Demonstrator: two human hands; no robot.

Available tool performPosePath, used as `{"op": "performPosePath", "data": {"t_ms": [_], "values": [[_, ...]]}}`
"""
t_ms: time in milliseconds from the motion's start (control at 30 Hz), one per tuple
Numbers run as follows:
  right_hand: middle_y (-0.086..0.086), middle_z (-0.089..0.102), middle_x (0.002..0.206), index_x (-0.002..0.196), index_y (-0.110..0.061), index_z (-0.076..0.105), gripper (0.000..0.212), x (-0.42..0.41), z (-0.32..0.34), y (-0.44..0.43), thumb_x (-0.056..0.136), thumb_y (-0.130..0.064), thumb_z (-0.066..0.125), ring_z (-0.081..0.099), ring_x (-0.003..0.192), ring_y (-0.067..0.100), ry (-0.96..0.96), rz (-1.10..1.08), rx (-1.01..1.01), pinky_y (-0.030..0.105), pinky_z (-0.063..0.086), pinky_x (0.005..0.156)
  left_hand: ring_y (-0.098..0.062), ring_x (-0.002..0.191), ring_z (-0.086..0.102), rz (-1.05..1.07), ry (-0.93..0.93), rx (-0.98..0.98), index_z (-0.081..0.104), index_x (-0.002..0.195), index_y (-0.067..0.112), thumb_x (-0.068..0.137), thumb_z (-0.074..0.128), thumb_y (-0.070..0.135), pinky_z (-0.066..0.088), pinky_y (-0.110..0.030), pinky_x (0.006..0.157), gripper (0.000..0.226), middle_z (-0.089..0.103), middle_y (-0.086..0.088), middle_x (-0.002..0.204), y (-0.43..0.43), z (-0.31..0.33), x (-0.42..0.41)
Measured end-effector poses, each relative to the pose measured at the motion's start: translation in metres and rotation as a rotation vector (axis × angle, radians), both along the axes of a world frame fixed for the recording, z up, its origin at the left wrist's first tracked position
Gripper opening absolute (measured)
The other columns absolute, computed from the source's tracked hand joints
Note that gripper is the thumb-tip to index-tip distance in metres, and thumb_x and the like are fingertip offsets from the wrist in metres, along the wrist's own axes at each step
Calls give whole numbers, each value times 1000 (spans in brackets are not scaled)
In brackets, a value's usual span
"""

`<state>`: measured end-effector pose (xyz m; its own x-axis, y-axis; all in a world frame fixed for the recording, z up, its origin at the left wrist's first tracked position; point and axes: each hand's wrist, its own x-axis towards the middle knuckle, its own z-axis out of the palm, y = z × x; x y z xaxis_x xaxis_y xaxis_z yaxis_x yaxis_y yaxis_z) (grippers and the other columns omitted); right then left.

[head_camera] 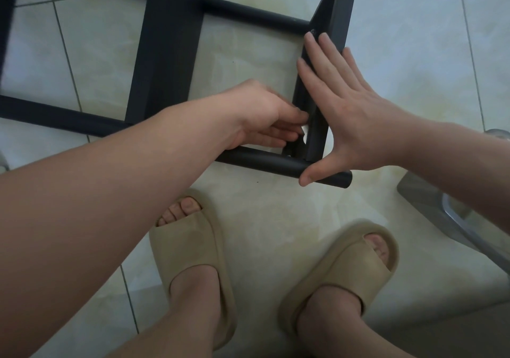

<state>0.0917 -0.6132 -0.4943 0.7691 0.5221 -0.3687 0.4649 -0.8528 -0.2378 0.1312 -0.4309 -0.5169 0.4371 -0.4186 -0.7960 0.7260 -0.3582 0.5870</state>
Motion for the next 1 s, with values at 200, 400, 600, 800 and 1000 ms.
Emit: {"op": "performPosePath", "data": {"t_ms": [200,400,600,800,1000], "values": [[22,-16,166,158,5,2,154,0,0,0,55,-102,41,-19,154,34,0,1,9,44,-14,123,-15,76,76,87,-10,-50,65,100,11,91,73,17,61,-25,67,14,76,-1,74,-2,0,-1],[22,-17,166,159,5,1,154,0,0,1,55,-102,40,-21,153,34,5,-1,2,46,-13,124,-15,81,76,36,-10,-52,65,103,14,93,70,18,61,-29,75,12,77,-1,78,3,2,0],[21,-18,166,159,4,1,154,0,0,1,55,-102,41,-22,153,33,12,-1,3,45,-14,124,-15,84,76,-41,-41,-22,66,99,16,93,70,18,58,-32,80,8,78,0,81,0,1,-1],[20,-19,166,159,4,1,154,0,0,1,55,-103,40,-23,153,32,13,-1,5,44,-15,123,-7,76,72,-64,-73,23,69,97,21,91,73,22,55,-28,75,7,76,6,78,1,1,-1],[20,-18,166,159,4,1,154,1,-1,1,55,-103,40,-22,153,33,8,0,0,45,-14,123,-6,75,71,-75,-85,23,69,96,21,91,72,22,53,-28,76,6,76,6,79,1,2,-2]]}}
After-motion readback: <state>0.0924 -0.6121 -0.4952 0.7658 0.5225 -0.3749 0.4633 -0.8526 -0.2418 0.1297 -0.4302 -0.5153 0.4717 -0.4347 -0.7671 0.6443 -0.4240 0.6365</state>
